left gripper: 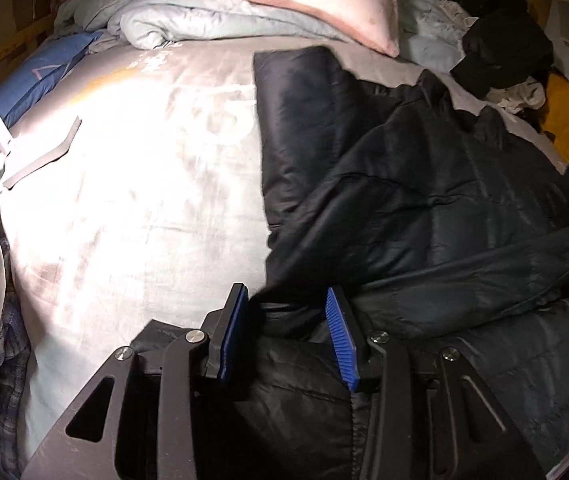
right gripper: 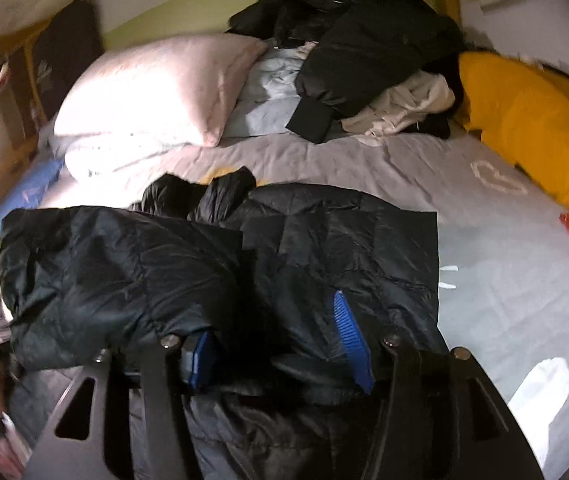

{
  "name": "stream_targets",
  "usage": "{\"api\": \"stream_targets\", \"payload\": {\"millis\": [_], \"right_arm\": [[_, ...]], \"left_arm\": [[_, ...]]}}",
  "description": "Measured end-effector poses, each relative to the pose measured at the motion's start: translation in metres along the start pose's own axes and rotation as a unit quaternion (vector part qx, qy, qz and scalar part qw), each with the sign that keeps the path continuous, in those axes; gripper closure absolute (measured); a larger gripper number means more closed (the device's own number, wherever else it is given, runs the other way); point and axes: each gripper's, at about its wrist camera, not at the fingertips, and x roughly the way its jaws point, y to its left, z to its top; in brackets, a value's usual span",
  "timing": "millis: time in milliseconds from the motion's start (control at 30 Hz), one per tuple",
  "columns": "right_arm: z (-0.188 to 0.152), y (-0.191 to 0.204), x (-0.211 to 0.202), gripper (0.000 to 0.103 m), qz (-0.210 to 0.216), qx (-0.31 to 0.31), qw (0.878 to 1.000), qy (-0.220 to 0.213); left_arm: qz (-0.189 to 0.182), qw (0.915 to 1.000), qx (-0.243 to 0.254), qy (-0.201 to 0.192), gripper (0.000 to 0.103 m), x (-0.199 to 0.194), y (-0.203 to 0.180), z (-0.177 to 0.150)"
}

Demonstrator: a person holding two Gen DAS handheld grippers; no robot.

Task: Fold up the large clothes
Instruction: 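Lift the jacket hem and fold it toward the collar with the left gripper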

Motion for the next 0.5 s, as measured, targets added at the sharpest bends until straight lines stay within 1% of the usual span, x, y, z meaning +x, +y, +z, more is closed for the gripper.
{"api": "stream_targets", "payload": {"millis": [133, 167, 200, 233, 267, 300, 333, 400, 500], "right_arm": [[0.005, -0.004, -0.006, 0.050, 0.014, 0.004, 1.000, -0.010], [0.007, -0.008, -0.007, 0.049, 0.030, 0.019, 0.999, -0.008], [0.008, -0.016, -0.006, 0.049, 0.053, 0.046, 0.998, -0.002], [0.009, -0.028, -0.003, 0.049, 0.083, 0.090, 0.992, 0.010], [0.008, -0.036, 0.000, 0.049, 0.101, 0.122, 0.987, 0.020], [0.008, -0.046, 0.005, 0.049, 0.109, 0.150, 0.982, 0.032], [0.006, -0.049, 0.008, 0.049, 0.098, 0.156, 0.982, 0.037], [0.006, -0.052, 0.010, 0.049, 0.049, 0.144, 0.988, 0.033], [0.011, -0.054, 0.003, 0.049, 0.033, 0.132, 0.991, 0.008]], "left_arm": [[0.014, 0.9999, 0.001, 0.003, 0.063, 0.007, -0.001, 0.002], [0.016, 0.9999, 0.002, 0.004, 0.063, 0.008, -0.001, 0.001], [0.015, 0.9999, 0.001, 0.005, 0.063, 0.010, 0.000, 0.001], [0.011, 0.9999, 0.000, 0.005, 0.063, 0.010, 0.000, 0.001], [0.008, 0.9999, -0.002, 0.006, 0.063, 0.011, 0.001, 0.002], [0.006, 1.0000, -0.003, 0.006, 0.063, 0.011, 0.002, 0.002], [0.007, 1.0000, -0.003, 0.006, 0.063, 0.011, 0.001, 0.002], [0.011, 0.9999, 0.000, 0.004, 0.063, 0.011, 0.000, 0.002], [0.012, 0.9999, -0.001, 0.005, 0.063, 0.011, 0.000, 0.002]]}}
